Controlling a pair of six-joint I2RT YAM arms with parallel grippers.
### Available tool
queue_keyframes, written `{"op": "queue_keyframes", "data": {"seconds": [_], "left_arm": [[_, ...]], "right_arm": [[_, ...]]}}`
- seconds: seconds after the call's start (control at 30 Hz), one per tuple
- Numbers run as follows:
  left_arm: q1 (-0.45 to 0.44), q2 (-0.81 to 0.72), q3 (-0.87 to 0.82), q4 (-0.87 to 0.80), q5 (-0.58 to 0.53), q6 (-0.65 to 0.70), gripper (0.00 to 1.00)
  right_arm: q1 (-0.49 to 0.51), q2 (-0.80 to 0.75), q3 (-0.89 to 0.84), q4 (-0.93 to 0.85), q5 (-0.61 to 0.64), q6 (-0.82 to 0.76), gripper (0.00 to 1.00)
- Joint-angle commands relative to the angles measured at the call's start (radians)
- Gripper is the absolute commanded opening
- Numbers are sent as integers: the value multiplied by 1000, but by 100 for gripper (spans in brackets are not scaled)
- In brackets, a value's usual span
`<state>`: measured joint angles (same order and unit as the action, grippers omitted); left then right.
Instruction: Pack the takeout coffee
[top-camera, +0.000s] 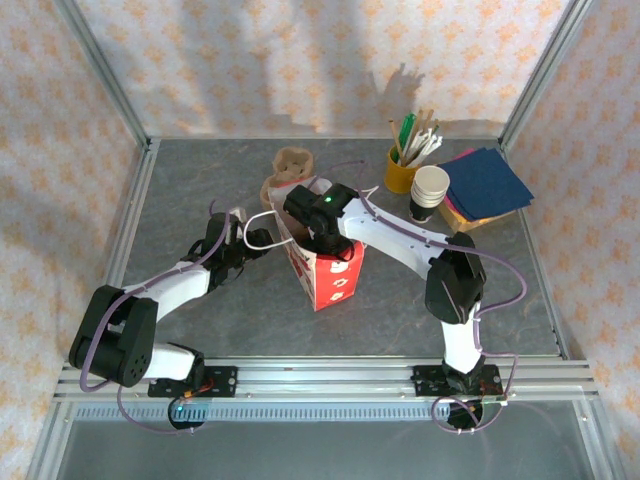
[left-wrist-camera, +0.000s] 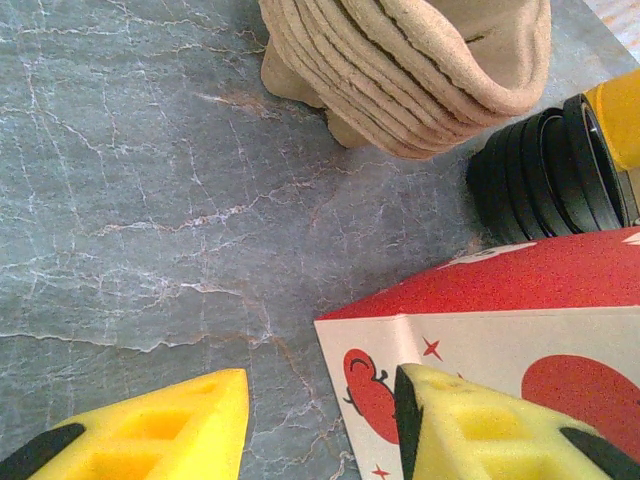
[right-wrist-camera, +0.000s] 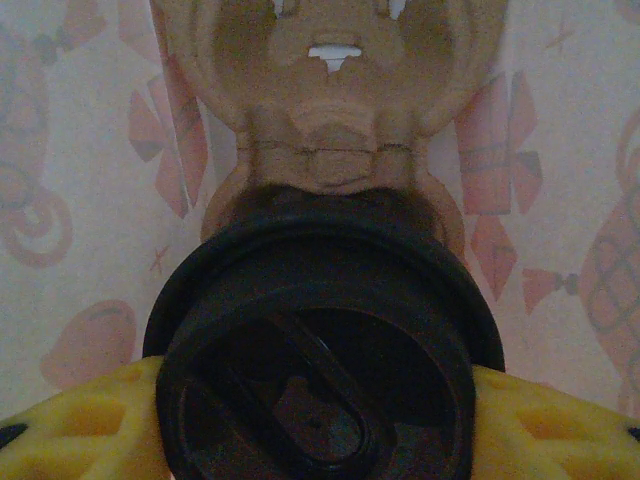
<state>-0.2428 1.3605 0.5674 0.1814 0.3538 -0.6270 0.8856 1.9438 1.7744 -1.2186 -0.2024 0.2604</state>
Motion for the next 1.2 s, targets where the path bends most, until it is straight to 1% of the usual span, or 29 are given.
{"op": "queue_keyframes", "data": {"seconds": [0.0,0.23,0.53,0.8,1.17], "left_arm": [[-10,-23,-7,14,-25,12,45],[-10,-27,-9,13,-26,12,45],[-10,-35,-21,18,-29,10,45],[-10,-36,-26,23,-24,7,45],[-10,-69,-56,18,-17,8,45]], "right_arm": [[10,42,-22,22,-16,2,46],[22,27,42,-17,10,15,59],[35,18,101,-56,45,25,67],[45,17,145,-80,69,35,71],[46,35,141,-81,70,40,72]]}}
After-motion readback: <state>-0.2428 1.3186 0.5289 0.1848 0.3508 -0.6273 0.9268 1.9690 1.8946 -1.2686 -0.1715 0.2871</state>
